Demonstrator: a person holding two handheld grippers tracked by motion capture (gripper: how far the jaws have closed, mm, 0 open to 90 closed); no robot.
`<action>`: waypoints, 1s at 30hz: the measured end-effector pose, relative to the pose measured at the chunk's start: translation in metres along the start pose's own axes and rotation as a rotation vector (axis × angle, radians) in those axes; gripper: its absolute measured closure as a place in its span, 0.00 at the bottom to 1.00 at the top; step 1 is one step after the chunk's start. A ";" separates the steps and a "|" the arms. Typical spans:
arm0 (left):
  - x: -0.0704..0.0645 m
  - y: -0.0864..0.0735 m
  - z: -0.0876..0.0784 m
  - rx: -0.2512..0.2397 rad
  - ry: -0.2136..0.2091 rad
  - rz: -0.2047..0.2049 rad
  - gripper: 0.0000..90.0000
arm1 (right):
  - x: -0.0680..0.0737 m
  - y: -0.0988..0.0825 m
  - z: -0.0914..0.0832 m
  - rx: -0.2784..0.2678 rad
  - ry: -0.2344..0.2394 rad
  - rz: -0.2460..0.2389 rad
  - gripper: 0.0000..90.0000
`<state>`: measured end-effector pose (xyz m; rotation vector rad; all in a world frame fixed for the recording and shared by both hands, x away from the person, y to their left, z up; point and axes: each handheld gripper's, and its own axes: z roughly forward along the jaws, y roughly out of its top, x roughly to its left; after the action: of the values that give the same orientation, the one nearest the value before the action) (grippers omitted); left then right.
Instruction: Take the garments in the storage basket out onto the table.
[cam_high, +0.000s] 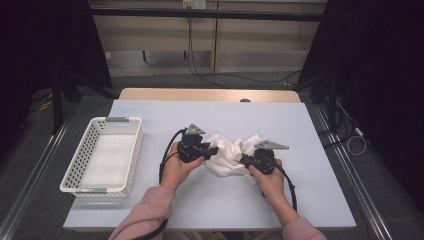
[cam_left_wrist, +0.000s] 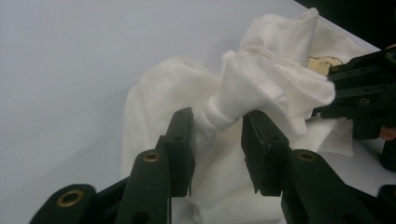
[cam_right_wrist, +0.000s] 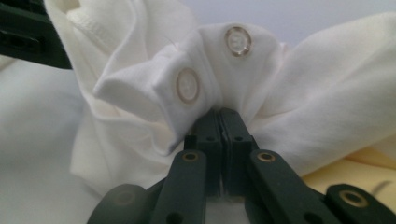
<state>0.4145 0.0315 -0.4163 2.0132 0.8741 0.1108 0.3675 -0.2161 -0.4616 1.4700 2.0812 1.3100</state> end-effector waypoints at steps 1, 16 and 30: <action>0.000 0.000 0.000 0.005 0.004 -0.005 0.76 | 0.002 0.001 0.001 0.003 -0.005 -0.021 0.98; -0.002 -0.001 0.001 0.043 -0.013 -0.010 0.91 | -0.007 0.006 -0.028 -0.006 -0.039 -0.078 0.66; -0.003 0.001 -0.005 0.048 -0.007 -0.003 0.93 | -0.021 0.064 -0.035 -0.066 -0.088 -0.098 0.48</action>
<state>0.4107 0.0326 -0.4118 2.0554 0.8829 0.0816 0.3929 -0.2474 -0.3973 1.3555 2.0075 1.2424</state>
